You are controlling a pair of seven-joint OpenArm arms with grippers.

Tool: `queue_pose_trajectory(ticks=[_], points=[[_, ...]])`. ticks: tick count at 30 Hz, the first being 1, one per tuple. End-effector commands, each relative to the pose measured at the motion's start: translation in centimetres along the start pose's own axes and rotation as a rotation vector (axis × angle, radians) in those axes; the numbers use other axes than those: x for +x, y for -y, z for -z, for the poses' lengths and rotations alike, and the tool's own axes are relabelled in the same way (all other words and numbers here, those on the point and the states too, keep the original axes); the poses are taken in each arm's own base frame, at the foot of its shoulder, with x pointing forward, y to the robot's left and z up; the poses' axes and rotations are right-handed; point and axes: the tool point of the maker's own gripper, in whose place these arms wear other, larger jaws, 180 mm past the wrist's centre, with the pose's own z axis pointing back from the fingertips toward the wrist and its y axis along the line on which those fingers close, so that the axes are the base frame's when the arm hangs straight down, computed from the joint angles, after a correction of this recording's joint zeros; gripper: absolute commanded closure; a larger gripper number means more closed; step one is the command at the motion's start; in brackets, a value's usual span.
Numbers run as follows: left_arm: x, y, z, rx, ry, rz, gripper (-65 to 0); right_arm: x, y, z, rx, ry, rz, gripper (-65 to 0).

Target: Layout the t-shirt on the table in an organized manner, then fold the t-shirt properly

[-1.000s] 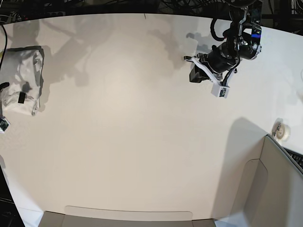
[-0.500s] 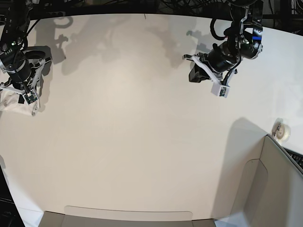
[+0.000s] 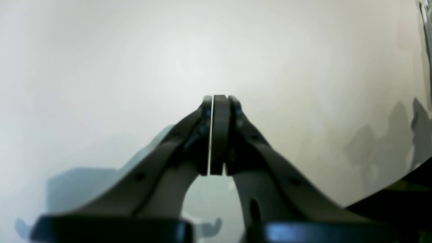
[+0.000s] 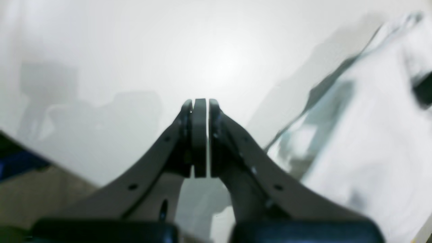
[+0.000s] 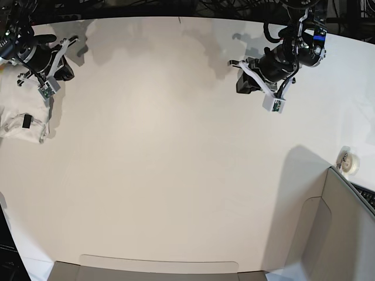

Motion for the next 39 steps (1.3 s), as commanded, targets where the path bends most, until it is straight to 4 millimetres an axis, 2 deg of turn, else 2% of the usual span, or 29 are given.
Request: queue_pose_trajectory(ticks=[1,5,11,15,20,25,32,35,37,39], points=[[0.2,0.4,-0.6,-0.011,0.022,0.012,0.0,-0.2,-0.2,-0.5,0.003,0.0,-0.01,0.0],[-2.6,0.5,-1.1,-0.007,-0.014,-0.024,0.0,-3.5,-0.7,-1.4,0.011,-0.088,0.014,0.0],[-6.6,0.5,-2.1,0.002,-0.063,-0.073,0.0,-7.1,-1.5,-2.7,0.019,-0.179,0.058,0.0],[-10.3,0.9,-3.1,0.008,-0.141,-0.117,0.0,-10.4,-4.4,-3.4,0.072,-0.253,0.121,0.0],[-13.9,1.1,-5.0,0.032,-0.174,-0.173,0.0,-13.2,-7.3,-4.3,0.124,-0.324,0.189,0.0],[-15.3,1.0,-6.2,0.058,-0.148,-0.208,0.0,-14.6,-8.2,-5.0,0.142,-0.37,0.201,0.0],[-17.9,1.1,-8.5,0.11,-0.135,-0.272,0.0,-17.3,-8.1,-5.5,0.057,-0.482,0.176,0.0],[-18.9,-1.1,-10.2,0.225,-0.115,-0.344,0.0,-17.7,-8.9,-5.0,0.068,-0.512,0.141,0.0],[-19.8,-3.6,-11.5,0.333,-0.097,-0.395,0.0,-18.0,-9.3,-4.6,0.071,-0.523,0.127,0.0],[-21.6,-5.9,-12.5,0.408,-0.125,-0.418,0.0,-18.4,-9.5,-4.0,0.078,-0.539,0.125,0.0]])
